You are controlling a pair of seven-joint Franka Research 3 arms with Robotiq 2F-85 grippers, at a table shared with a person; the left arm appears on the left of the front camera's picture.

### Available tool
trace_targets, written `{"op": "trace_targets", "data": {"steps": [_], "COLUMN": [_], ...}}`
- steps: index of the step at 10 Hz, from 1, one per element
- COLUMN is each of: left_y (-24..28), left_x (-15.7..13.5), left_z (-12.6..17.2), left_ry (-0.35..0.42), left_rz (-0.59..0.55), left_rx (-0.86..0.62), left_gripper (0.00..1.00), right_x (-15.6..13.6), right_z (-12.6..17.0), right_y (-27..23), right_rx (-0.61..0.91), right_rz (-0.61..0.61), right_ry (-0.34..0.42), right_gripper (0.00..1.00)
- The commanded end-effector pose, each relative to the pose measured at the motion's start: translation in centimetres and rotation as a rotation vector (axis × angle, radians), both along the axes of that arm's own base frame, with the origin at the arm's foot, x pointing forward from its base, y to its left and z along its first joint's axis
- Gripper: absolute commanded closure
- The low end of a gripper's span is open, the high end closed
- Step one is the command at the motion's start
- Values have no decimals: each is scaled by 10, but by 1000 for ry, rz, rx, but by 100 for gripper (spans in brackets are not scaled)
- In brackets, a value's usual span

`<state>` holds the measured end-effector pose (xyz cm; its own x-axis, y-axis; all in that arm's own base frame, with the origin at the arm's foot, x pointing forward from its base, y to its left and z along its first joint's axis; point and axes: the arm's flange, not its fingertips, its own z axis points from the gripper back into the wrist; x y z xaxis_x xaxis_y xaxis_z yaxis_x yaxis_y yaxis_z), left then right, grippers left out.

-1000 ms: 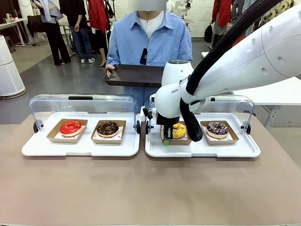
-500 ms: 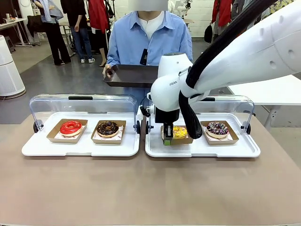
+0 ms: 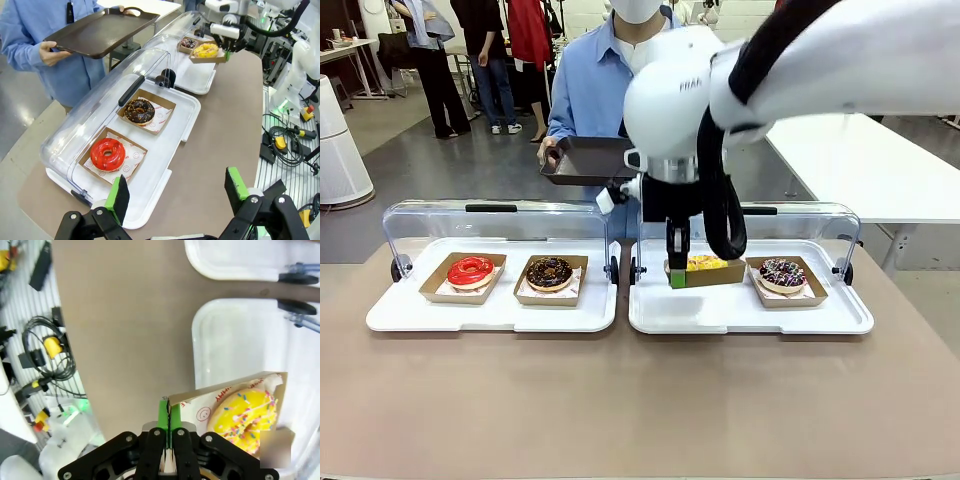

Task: Provide the desired donut to the person.
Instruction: Pick up and lift the Paper togo box containing the Donut pointed at by the person.

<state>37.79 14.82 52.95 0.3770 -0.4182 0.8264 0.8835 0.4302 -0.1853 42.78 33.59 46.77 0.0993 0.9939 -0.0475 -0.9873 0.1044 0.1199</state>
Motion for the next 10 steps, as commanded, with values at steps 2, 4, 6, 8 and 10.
{"op": "trace_targets", "data": {"steps": [2, 4, 6, 8, 10], "left_y": [1, 1, 1, 1, 1], "left_x": [0, 0, 0, 0, 0], "left_z": [1, 1, 1, 1, 1], "left_ry": [-12, -12, -12, -12, -12], "left_rz": [-3, -3, -3, -3, -3], "left_rx": [-17, -17, -17, -17, -17], "left_gripper": [0, 0, 0, 0, 0], "right_x": [-16, -20, -24, -21, -13], "right_z": [45, 75, 104, 123, 143], "right_y": [13, 21, 33, 41, 43], "right_rx": [46, 72, 78, 56, 43], "right_rz": [-18, -33, -29, -46, -52], "right_ry": [-7, 5, -7, -35, -57], "right_gripper": [100, 100, 100, 100, 100]}}
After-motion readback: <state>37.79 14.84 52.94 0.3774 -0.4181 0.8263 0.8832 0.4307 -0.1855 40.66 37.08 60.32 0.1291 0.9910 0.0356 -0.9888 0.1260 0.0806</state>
